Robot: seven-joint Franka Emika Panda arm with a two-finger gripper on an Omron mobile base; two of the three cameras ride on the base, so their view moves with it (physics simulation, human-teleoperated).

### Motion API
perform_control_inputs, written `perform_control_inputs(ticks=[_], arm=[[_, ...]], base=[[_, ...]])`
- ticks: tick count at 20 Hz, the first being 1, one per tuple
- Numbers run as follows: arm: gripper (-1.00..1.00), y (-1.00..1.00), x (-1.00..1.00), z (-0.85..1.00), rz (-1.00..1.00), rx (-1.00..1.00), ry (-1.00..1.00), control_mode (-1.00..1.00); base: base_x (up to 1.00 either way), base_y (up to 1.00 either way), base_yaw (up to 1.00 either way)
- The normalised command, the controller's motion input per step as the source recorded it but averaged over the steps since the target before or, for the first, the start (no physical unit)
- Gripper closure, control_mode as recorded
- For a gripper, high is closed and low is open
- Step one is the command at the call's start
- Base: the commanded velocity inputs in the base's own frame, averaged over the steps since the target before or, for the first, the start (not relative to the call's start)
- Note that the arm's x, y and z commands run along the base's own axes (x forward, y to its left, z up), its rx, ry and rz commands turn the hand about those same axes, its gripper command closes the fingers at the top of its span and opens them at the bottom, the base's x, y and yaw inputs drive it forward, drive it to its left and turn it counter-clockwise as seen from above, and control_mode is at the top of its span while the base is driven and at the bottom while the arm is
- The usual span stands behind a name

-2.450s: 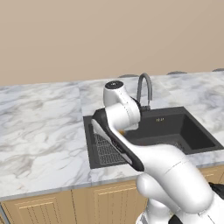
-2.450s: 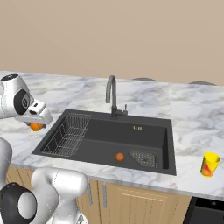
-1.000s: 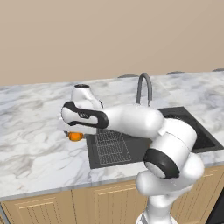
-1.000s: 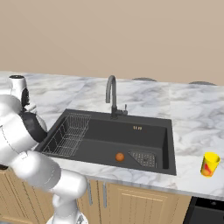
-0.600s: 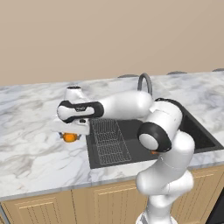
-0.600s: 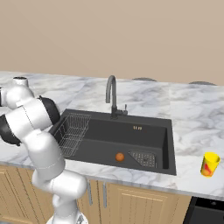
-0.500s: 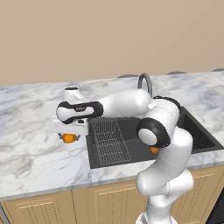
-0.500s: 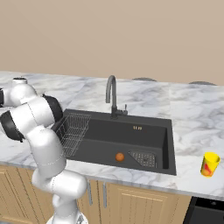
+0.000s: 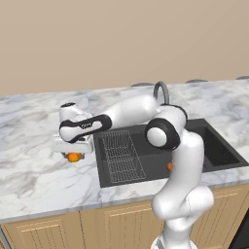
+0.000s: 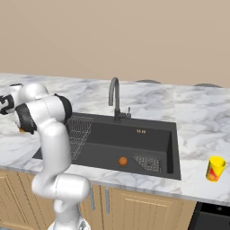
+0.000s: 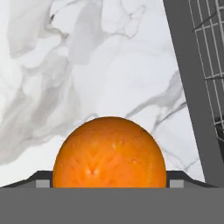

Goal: Remove the tangerine and orange from the sink. Then move the bowl and cup from the counter to the sink for washing.

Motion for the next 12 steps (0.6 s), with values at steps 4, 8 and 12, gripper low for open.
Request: perform_control_inputs(ticks=[4, 8, 12], arm=[[1.00, 0.05, 0.26, -0.31, -0.09, 0.00, 0.06, -1.00], [1.00, 0.04, 0.22, -0.32, -0.08, 0.00, 0.09, -1.00], [1.00, 0.01, 0.15, -0.28, -0.08, 0.00, 0.08, -1.00]], base=[[0.00, 0.00, 0.00], [0.00, 0.00, 0.00], [0.00, 0.00, 0.00]])
